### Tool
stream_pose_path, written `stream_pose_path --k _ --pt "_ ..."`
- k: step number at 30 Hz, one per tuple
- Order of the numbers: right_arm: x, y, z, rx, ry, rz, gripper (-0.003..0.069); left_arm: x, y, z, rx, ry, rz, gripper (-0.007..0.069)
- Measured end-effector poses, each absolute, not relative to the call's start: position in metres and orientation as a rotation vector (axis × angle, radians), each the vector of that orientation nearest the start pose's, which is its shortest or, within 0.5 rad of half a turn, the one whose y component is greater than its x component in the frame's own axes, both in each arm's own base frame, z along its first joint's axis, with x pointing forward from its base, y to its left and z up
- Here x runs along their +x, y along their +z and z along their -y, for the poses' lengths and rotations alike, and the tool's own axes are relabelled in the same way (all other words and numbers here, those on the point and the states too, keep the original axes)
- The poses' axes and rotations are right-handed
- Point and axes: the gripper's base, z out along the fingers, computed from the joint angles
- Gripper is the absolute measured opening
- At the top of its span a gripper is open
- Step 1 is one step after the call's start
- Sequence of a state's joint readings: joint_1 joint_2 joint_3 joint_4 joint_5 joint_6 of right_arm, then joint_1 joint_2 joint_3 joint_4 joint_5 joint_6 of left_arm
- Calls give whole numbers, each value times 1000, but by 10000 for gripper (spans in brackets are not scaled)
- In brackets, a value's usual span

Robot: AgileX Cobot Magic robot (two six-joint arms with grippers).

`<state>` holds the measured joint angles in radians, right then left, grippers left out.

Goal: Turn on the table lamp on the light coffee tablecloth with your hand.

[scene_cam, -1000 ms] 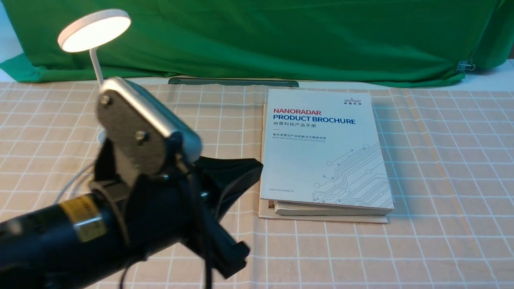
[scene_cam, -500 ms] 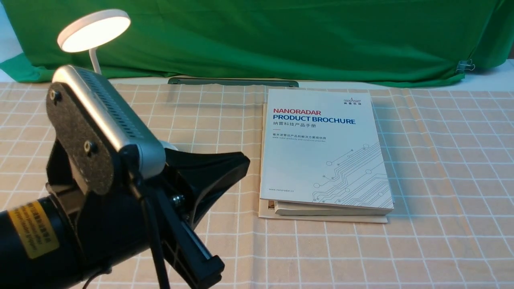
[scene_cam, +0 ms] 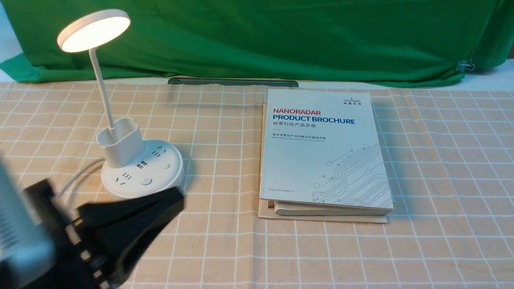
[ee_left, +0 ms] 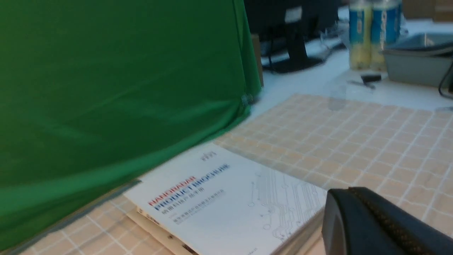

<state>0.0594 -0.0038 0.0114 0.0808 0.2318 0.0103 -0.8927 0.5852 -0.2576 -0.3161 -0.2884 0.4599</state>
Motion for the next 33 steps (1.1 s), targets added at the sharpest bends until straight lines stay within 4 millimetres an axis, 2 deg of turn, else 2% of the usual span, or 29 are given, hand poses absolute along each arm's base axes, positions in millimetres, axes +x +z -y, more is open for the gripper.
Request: stream_pose_path --k 5,11,19,26,28,30,33 --pt "55 189 -5 12 126 -1724 239 69 250 64 631 -483 -1314 1" --pt "55 189 -5 12 126 -1724 239 71 220 47 471 -440 -1430 1" --pt "55 189 -5 12 126 -1724 239 75 222 33 280 -361 -1431 1" --pt "55 189 -5 12 126 -1724 239 60 217 18 179 -280 -1446 1" --pt "55 189 -5 12 126 -1724 239 56 212 16 159 -279 -1495 1" --pt "55 189 -5 12 126 -1720 239 54 197 16 128 -298 -1654 1" --pt "55 189 -5 12 126 -1722 239 53 190 16 119 -299 -1734 1"
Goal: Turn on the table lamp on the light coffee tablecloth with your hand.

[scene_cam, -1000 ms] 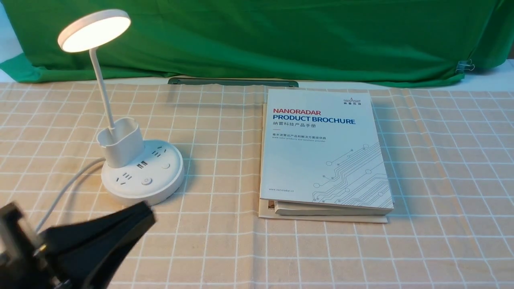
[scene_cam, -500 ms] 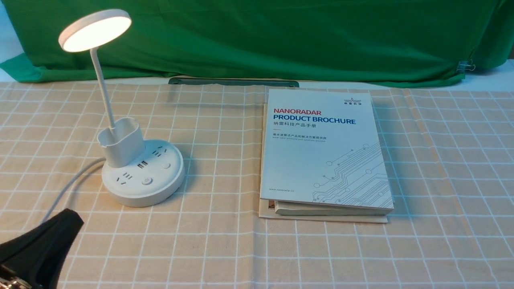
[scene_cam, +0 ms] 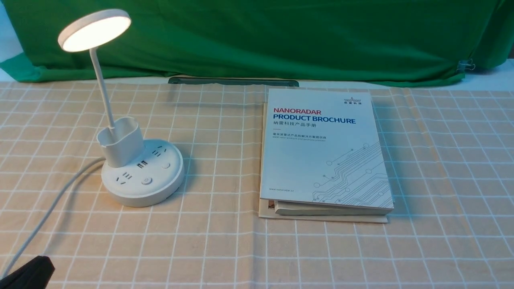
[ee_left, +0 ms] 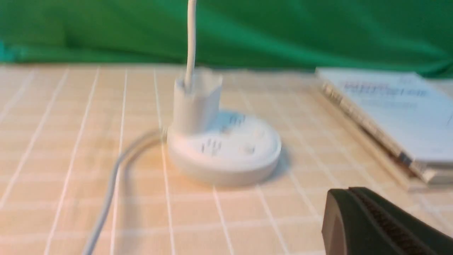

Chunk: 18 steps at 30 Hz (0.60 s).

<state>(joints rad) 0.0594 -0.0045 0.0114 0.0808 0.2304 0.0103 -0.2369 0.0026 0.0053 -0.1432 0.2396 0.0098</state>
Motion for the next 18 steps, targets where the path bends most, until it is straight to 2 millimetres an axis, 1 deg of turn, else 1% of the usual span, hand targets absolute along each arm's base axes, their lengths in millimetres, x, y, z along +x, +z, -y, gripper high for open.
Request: stream_pose_path --k 6,13,18 --pt "55 189 -5 12 126 -1722 239 53 188 16 125 -299 -1748 1" --pt "55 189 -5 12 126 -1722 239 54 188 13 48 -277 -1748 1" --pt "55 189 -5 12 126 -1722 239 54 188 12 30 -262 -1748 1"
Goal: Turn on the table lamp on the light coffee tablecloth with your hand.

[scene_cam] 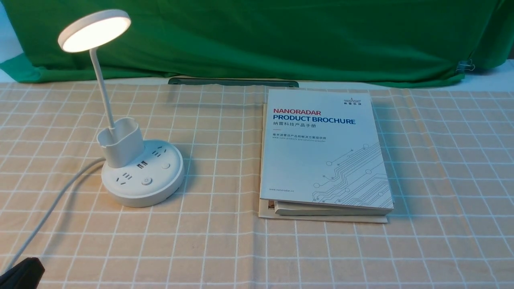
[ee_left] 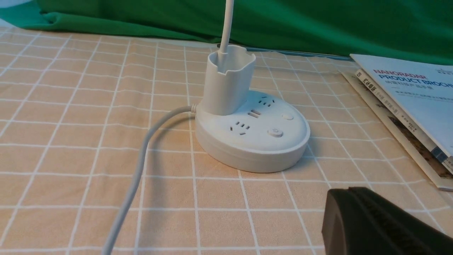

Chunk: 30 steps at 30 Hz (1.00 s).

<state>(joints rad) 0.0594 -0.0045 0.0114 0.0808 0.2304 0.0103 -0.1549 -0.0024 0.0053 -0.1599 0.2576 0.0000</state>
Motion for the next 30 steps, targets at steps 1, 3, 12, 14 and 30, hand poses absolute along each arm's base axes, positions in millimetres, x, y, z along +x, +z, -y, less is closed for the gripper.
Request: stream_pose_path --k 1,3,12,14,30 --pt "55 189 -5 12 126 -1722 239 54 188 12 30 -262 -1748 1" --pt "55 189 -5 12 126 -1722 239 54 188 12 31 -261 -1748 1" --pt "55 189 -5 12 126 -1720 239 54 188 12 6 -273 -1750 1" --pt "55 189 -5 12 126 -1720 239 54 189 11 8 -269 -1747 1" --pt "55 189 -5 12 126 -1720 239 55 193 10 32 -230 -1699 1"
